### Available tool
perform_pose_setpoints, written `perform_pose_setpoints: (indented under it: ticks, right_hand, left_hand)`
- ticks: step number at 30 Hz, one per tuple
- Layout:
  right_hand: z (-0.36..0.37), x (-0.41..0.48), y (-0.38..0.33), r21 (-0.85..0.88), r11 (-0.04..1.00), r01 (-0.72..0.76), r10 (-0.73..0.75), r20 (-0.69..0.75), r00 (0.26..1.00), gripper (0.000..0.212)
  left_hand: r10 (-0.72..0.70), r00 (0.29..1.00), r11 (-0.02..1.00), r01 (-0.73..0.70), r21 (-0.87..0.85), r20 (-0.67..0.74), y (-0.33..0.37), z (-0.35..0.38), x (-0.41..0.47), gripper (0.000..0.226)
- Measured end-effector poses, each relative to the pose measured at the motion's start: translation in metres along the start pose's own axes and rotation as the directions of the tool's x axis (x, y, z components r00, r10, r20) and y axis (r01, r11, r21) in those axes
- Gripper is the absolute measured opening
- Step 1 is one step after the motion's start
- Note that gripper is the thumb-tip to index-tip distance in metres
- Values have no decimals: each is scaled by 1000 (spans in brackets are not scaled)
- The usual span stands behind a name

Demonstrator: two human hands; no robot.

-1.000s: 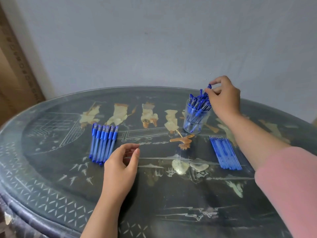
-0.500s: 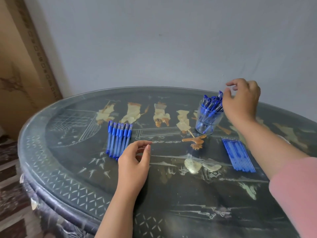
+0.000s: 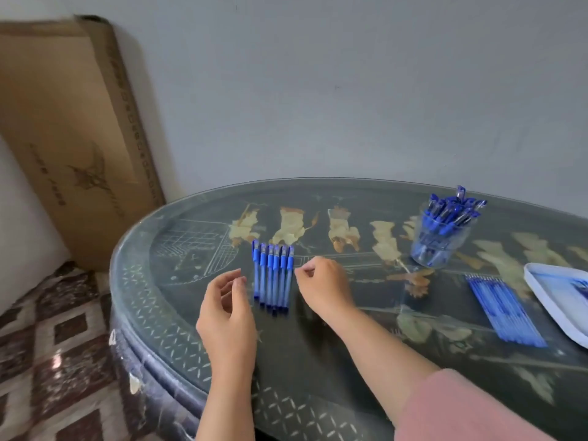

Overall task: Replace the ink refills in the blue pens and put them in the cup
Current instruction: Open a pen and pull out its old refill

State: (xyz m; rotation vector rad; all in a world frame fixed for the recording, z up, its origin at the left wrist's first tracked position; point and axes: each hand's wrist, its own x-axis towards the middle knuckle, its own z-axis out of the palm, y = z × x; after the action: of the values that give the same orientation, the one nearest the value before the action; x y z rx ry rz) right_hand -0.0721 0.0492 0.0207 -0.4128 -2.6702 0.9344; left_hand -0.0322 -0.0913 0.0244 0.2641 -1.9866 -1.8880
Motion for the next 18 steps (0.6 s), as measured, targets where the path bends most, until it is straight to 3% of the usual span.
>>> perform_pose_setpoints:
  ticks: [2, 14, 18]
  right_hand:
    - [15, 5, -7, -78, 996, -42, 43, 14, 999, 43]
    - [20, 24, -25, -242, 957, -159, 186, 95, 978, 32]
    - [16, 28, -26, -221, 954, -203, 227, 89, 970, 36]
  left_hand:
    - [10, 1000, 1000, -9, -8, 13, -1, 1, 1, 17]
    - [-27, 999, 1000, 27, -8, 17, -5, 1, 2, 21]
    - [-24, 1000, 1000, 24, 13, 15, -4, 2, 2, 22]
